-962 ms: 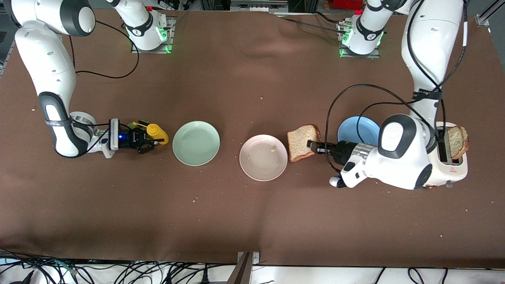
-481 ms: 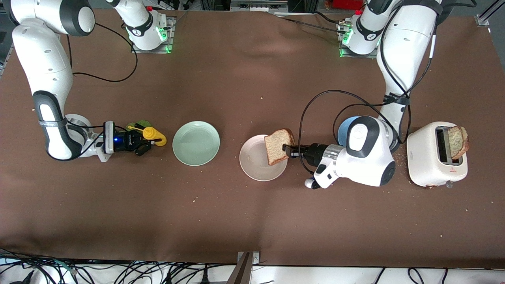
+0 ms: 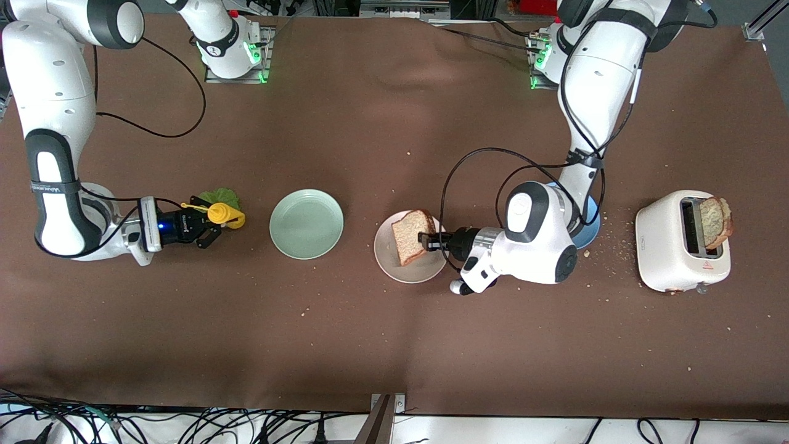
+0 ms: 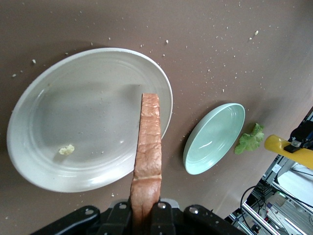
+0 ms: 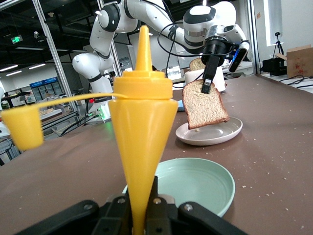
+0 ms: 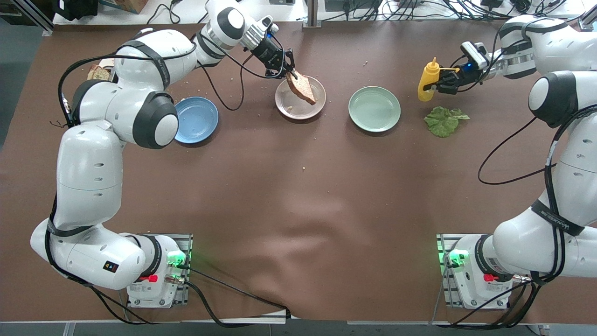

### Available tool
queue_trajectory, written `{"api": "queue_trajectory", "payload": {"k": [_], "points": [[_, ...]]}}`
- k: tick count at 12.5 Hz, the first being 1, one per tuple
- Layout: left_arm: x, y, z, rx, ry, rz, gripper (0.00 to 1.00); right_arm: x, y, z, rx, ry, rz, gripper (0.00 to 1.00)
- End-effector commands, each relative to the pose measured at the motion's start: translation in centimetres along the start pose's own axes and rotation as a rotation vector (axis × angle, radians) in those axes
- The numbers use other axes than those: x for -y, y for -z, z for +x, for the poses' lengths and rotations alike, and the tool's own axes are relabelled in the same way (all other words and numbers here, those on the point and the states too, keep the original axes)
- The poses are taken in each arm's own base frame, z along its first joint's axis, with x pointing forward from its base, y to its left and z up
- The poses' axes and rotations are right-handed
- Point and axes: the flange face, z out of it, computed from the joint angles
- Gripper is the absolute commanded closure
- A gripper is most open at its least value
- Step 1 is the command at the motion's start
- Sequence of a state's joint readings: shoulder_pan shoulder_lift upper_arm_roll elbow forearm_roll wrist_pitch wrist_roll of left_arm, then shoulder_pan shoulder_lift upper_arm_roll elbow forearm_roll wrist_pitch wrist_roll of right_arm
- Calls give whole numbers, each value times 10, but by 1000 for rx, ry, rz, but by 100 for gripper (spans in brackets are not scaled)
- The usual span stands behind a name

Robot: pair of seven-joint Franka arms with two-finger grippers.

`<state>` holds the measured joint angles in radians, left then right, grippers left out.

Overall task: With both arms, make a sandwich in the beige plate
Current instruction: 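Carry the bread slice with the left gripper onto the beige plate, then release the bread with the left gripper while the right gripper lifts the mustard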

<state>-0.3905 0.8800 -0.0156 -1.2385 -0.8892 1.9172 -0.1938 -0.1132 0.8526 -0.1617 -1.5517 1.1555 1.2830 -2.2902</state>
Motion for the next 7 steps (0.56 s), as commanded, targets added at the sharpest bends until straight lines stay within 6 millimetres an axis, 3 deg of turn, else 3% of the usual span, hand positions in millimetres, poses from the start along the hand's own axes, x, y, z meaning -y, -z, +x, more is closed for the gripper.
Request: {"api": "queue_trajectory", "payload": {"k": [1,5,6,7], "points": [[-9,-9,0,-19,3,-21,100,1,21,28,62,-72,65,100],[-7,-15,0,-14,7,-17,100,6,53,80,236,-191,114,100],[-3,-19,2,-8,6,-12,80,5,56,95,278,-211,115,100],[-1,-21,3,-8,-16,-9,48,1,54,105,314,-234,118,100]]}}
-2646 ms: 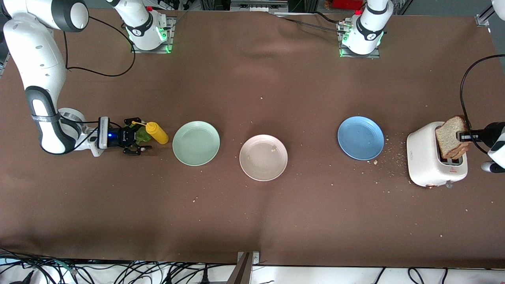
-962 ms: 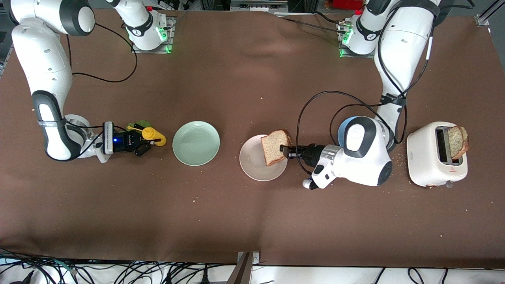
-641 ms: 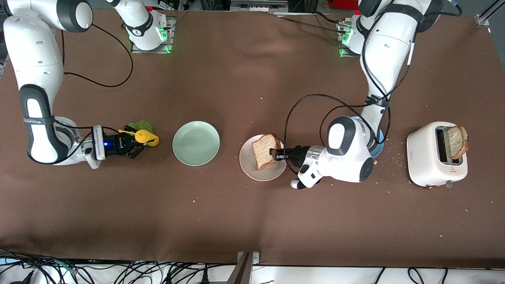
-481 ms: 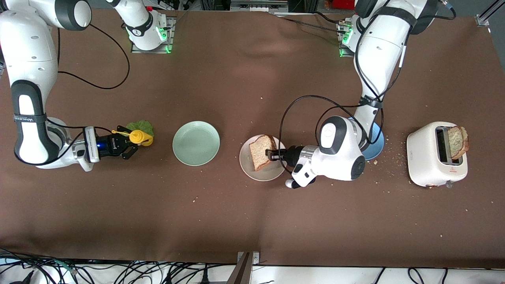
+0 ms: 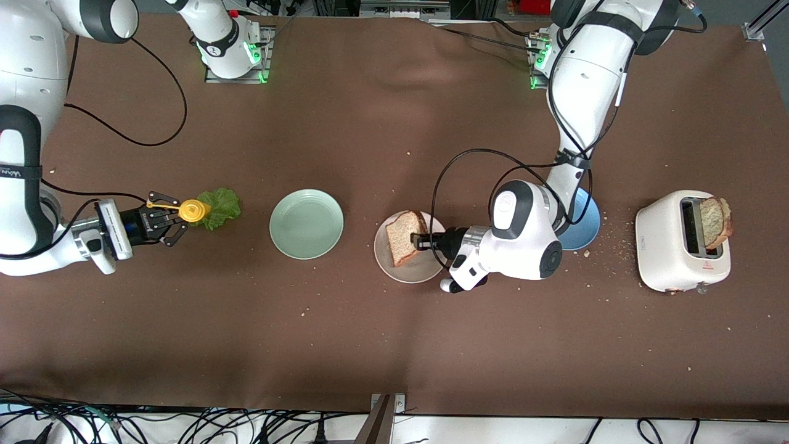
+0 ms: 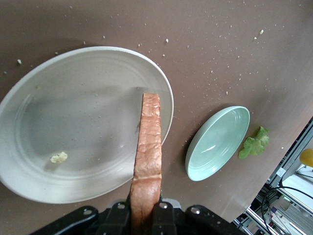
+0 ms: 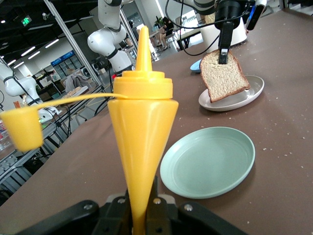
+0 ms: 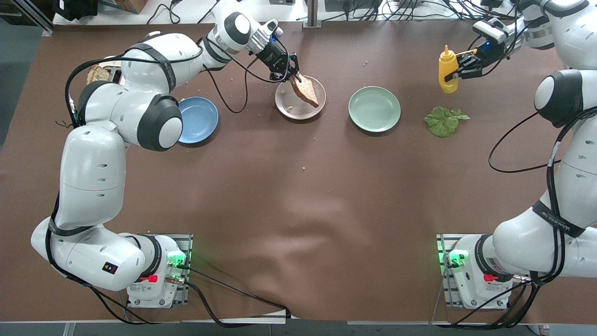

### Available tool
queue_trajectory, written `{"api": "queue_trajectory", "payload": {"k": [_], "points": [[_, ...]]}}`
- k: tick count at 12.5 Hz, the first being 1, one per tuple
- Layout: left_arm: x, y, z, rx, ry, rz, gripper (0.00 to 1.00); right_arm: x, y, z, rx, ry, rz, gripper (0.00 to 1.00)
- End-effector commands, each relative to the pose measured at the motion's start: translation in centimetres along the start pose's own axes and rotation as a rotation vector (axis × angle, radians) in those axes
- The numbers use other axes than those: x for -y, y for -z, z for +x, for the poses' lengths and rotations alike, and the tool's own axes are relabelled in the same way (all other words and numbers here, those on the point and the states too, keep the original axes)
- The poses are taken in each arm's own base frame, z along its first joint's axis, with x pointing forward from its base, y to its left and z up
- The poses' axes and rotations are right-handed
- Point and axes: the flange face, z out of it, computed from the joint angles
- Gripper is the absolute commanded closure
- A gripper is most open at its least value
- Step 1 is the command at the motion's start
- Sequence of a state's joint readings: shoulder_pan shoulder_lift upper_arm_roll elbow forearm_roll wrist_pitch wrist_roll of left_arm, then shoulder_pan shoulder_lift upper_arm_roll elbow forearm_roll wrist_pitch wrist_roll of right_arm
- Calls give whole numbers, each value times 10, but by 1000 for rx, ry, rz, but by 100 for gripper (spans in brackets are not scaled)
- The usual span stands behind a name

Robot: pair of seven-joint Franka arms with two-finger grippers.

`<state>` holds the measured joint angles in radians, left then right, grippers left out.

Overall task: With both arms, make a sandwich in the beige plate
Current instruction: 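Release the bread with the left gripper while the right gripper lifts the mustard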

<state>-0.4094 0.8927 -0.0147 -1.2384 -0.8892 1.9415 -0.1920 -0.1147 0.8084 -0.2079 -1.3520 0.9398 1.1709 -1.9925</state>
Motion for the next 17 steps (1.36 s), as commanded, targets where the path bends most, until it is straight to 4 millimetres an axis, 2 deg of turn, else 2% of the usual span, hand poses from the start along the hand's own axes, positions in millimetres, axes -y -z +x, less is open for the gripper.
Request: {"api": "queue_trajectory", "payload": {"k": [1,3,4,5,6,7,9,10,11,12,13,15,16,17], "points": [[1,-10,4,1,-21,-15,34,1,7,32,83,-58,14,100],[2,-9,4,-1,-23,-8,26,-5,-1,49,98,-110,18,100],[4,-6,6,-5,-21,-5,21,-5,2,67,119,-131,10,100],[8,2,9,-15,-15,-4,17,-5,6,76,131,-152,-1,100],[10,6,10,-26,-20,26,8,-6,5,79,133,-167,-2,100],[15,14,12,-43,-25,72,1,-10,-5,86,140,-172,6,100],[26,25,17,-67,-6,152,1,-19,-22,100,166,-216,4,100],[32,35,20,-67,9,155,1,-24,-31,117,189,-226,-8,100],[33,48,20,-75,8,167,0,-30,-39,131,214,-239,-27,100],[34,64,16,-72,-3,213,0,-38,-54,142,242,-273,-47,100],[43,80,14,-61,6,266,0,-45,-73,151,286,-309,-65,100],[60,130,6,-77,38,444,0,-59,-109,169,372,-356,-108,100],[58,153,-7,-64,38,499,0,-58,-114,178,393,-368,-121,100],[59,176,-16,-51,52,512,0,-50,-122,206,460,-350,-144,100]]}}
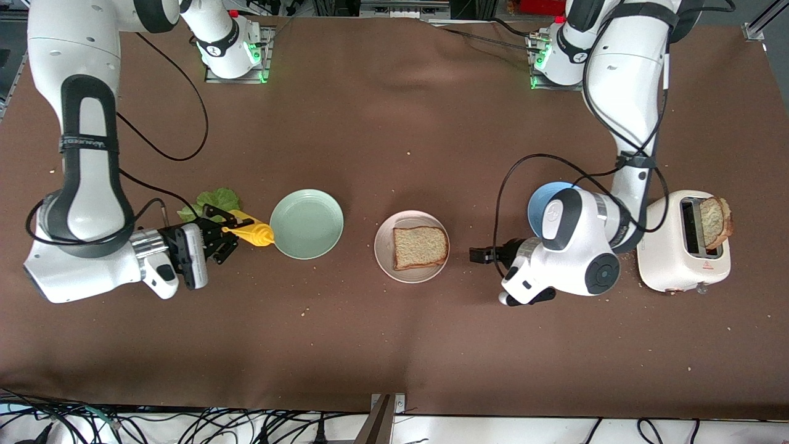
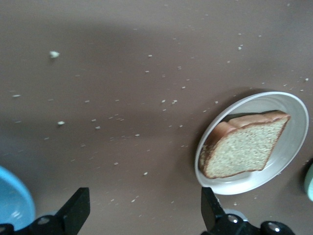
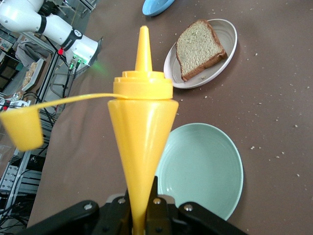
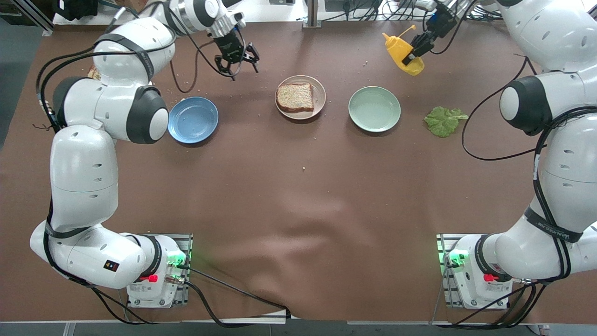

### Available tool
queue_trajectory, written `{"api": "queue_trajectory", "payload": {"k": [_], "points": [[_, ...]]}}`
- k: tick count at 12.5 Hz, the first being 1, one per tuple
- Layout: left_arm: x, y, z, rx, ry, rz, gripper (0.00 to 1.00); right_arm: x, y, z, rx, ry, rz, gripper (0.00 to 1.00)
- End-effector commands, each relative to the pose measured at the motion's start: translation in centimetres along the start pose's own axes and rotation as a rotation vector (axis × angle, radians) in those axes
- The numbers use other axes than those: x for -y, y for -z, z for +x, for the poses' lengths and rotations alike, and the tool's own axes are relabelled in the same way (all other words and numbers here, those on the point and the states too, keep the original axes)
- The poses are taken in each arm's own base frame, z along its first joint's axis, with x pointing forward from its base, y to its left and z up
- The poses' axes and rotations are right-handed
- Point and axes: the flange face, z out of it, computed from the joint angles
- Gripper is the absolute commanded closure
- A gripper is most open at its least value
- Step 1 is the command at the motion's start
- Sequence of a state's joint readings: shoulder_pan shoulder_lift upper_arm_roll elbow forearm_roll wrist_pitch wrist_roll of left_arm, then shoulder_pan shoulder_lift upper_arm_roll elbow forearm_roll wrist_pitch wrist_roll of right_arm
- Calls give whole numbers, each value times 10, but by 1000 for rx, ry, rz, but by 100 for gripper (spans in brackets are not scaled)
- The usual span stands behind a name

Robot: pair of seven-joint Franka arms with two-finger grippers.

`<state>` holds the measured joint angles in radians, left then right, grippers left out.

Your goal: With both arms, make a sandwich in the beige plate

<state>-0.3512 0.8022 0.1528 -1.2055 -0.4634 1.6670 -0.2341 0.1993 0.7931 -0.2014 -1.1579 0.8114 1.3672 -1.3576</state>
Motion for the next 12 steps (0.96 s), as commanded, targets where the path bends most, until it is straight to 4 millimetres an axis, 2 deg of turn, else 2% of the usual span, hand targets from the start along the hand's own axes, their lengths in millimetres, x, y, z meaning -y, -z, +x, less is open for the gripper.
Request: {"api": "queue_trajectory", "payload": {"k": [1,2,4,6,7,8,9,10,12], "points": [[26,51,-25,20,34,95,0,36,5,52,160,0,-96,100],[36,67,-30,5,42,144,0,56,-4,85,235,13,-172,100],[55,96,-42,-7,60,229,0,98,-29,134,415,-57,-292,100],[101,139,-50,-27,116,252,0,123,-71,172,543,-122,-412,100],[124,161,-53,-50,130,233,0,131,-89,187,588,-152,-490,100],[137,171,-56,-53,124,247,0,139,-103,198,642,-185,-581,100],[150,187,-68,-45,127,255,0,149,-120,209,688,-193,-640,100],[172,199,-75,-27,156,238,0,159,-137,220,724,-195,-693,100],[182,209,-84,-13,189,258,0,174,-165,234,772,-197,-763,100]]}}
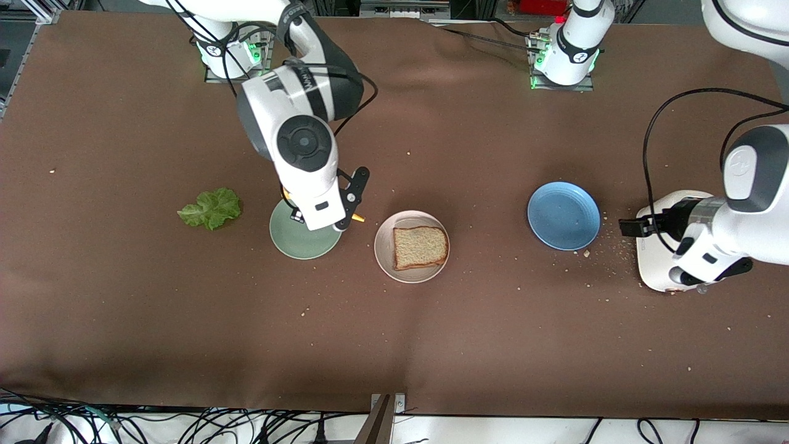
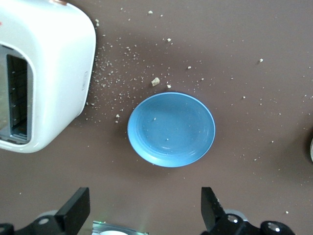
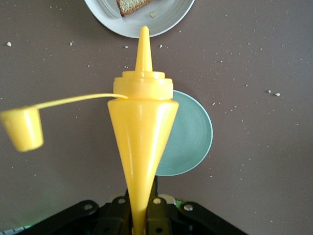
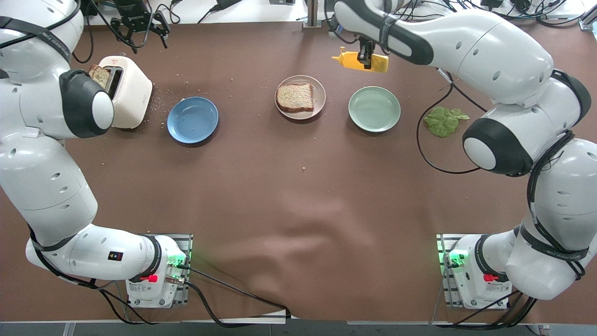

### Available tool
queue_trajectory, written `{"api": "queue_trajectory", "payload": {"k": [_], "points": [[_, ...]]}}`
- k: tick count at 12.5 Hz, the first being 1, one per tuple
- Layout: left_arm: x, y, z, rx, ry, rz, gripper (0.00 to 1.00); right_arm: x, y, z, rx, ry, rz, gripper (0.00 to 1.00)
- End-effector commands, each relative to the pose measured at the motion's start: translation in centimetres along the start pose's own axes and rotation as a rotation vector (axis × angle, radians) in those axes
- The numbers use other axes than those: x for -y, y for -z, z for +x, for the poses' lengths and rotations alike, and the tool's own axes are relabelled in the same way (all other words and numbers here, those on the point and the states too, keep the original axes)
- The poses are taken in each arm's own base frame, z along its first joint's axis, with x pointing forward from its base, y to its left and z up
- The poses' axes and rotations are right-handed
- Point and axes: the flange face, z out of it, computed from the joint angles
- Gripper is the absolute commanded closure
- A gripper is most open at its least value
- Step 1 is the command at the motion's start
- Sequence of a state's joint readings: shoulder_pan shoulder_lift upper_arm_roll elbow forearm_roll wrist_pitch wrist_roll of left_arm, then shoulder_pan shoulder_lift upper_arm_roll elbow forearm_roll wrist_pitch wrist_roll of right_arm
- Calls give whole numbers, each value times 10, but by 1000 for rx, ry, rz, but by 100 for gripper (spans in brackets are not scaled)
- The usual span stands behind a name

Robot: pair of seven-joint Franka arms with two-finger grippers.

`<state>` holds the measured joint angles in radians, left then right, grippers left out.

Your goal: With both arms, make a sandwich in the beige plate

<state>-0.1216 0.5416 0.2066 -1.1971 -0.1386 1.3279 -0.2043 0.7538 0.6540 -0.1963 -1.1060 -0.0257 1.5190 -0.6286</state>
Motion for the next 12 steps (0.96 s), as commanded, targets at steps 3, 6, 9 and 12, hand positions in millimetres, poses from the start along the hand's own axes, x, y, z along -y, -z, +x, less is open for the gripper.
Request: {"api": "queue_trajectory", "payload": {"k": [3,6,9,12], "points": [[29,42,-34,-41,11,50,0,28,-9,25,66,-121,-112,100],[34,43,-33,-49,21,75,0,55,-28,56,97,-238,-224,100],[30,40,-33,-42,24,84,0,67,-47,77,114,-268,-345,100],[29,37,-31,-36,30,86,0,72,-57,82,141,-249,-369,100]]}}
